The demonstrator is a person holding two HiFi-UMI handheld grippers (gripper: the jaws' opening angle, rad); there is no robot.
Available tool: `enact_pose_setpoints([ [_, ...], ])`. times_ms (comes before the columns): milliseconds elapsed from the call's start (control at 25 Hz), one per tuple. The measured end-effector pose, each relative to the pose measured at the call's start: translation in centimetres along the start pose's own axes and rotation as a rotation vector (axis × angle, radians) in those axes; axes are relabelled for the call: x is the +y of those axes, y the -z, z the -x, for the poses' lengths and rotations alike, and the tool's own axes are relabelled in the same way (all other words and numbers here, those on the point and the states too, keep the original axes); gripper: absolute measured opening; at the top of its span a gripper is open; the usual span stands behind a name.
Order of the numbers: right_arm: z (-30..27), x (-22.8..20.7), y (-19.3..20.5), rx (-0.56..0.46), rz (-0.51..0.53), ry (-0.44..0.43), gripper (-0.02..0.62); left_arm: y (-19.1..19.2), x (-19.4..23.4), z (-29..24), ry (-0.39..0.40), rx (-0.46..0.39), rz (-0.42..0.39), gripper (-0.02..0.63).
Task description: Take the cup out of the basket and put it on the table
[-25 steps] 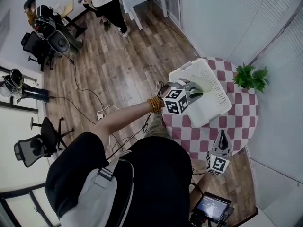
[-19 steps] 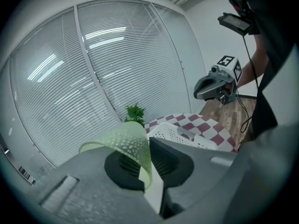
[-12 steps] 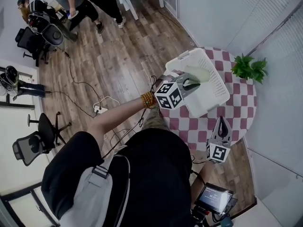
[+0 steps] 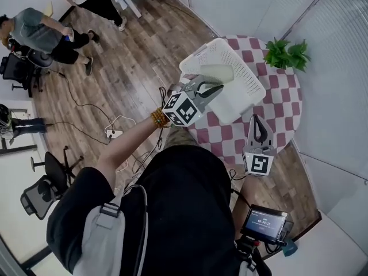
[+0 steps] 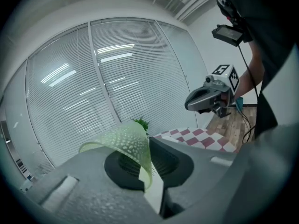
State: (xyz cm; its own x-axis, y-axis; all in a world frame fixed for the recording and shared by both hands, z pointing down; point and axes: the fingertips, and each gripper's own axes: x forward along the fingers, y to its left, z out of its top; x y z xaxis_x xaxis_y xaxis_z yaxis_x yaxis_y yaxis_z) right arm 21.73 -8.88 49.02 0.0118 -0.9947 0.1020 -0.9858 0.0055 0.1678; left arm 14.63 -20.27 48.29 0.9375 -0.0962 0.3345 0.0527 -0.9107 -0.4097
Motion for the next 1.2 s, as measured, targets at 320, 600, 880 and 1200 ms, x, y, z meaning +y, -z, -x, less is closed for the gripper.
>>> enact_pose_setpoints([
  [320, -0.8, 0.8, -1.7, -0.018, 0.015, -0.008, 0.009, -1.3, -0.8, 1.1, -0.003, -0.106, 0.029, 0.032],
  [600, -1.1, 1.6, -3.1, -0.057, 0.032, -0.022, 0.009, -2.6, -2.4, 2.5, 0.041, -0.216, 0.062, 0.032],
  [880, -0.8, 2.5, -4.3, -0.047, 0.058, -0.011, 0.009, -4.5, -3.0, 3.4, 0.072, -0.317, 0.05, 0.032],
  [1200, -1.1, 4.1, -4.1, -0.089, 0.006, -0.036, 0.009, -2.2, -2.9, 3.4, 0.029, -0.325, 0.321, 0.032],
])
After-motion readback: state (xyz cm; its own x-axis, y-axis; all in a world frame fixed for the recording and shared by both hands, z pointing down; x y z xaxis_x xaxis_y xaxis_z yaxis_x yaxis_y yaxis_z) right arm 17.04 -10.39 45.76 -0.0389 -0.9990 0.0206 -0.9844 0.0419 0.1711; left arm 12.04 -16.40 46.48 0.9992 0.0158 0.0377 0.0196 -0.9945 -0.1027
